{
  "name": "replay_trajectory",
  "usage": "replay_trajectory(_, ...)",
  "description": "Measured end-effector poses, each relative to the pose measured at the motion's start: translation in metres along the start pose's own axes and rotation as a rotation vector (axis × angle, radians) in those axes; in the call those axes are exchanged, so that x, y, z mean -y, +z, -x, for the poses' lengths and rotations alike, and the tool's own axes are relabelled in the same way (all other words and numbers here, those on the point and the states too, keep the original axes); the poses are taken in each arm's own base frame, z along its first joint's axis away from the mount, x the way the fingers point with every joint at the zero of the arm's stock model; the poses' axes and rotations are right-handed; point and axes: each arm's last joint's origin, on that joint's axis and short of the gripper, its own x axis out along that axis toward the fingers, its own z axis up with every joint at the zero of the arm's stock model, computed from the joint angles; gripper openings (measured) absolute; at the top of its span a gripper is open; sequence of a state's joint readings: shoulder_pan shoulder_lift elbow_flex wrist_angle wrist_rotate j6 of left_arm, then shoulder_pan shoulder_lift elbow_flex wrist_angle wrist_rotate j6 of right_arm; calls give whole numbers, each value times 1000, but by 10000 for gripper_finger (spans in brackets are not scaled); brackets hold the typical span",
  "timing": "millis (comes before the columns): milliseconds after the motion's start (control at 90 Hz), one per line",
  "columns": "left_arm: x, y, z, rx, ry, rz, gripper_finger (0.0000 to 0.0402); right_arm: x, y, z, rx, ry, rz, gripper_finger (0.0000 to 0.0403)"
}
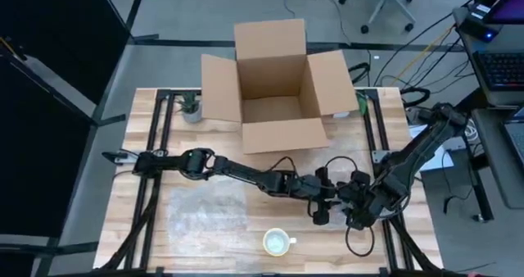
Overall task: Wrap mug
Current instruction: Wrap the red mug with bubble wrap
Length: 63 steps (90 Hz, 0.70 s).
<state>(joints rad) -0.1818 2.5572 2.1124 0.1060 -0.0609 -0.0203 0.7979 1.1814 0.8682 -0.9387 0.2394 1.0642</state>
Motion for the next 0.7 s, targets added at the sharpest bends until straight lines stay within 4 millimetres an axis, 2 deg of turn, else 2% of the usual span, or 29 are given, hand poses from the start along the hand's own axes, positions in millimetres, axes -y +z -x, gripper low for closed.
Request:
replay_trajectory(222, 0, 0, 0, -1, 1, 0, 127, 0, 10, 37, -15, 1, 5, 226)
replay_trajectory(378, 2, -1, 0, -5, -1, -2, 127, -10, 14, 57, -4, 85, -19, 226)
replay_trajectory(700, 2, -1, 0, -8, 0, -3, 127, -24, -14, 57, -103, 73, -24, 226)
